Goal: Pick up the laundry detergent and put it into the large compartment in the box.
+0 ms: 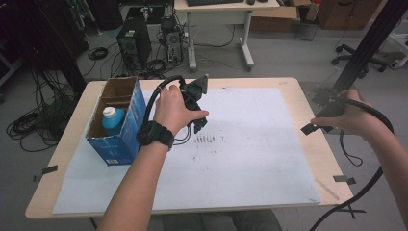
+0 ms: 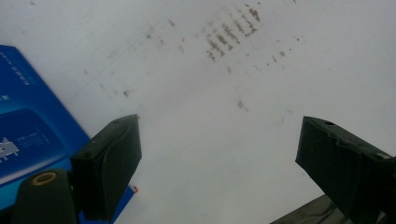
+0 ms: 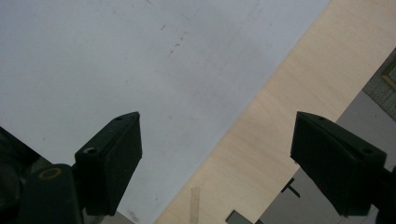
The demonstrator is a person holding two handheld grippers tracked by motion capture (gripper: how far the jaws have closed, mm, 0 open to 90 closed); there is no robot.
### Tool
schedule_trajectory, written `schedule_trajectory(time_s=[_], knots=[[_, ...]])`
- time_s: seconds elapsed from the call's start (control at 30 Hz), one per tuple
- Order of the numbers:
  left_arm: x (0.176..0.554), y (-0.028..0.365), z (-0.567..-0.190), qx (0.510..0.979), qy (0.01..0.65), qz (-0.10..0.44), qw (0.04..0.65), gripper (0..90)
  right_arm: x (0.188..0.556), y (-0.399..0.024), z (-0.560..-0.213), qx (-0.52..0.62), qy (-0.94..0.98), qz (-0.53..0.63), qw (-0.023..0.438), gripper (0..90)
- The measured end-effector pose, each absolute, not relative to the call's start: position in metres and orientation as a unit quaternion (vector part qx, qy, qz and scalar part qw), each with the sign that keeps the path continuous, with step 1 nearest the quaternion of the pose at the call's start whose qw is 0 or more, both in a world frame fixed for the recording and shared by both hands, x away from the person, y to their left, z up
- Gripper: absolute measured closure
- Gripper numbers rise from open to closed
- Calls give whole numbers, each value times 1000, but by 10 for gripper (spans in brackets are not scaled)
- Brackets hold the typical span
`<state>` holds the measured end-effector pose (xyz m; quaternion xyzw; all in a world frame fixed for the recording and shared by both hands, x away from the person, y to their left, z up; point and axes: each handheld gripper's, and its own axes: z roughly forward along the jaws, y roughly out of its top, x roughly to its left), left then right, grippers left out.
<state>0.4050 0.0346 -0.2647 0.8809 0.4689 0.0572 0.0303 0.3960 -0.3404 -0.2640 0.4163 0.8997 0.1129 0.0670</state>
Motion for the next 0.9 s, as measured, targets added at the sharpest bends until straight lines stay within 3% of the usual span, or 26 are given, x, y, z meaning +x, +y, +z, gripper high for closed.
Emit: schedule_trajectory(time_s=[0.9], knots=[[402, 25, -288, 888, 457, 42, 29, 144, 396, -342, -265, 418, 899, 111, 66, 170]])
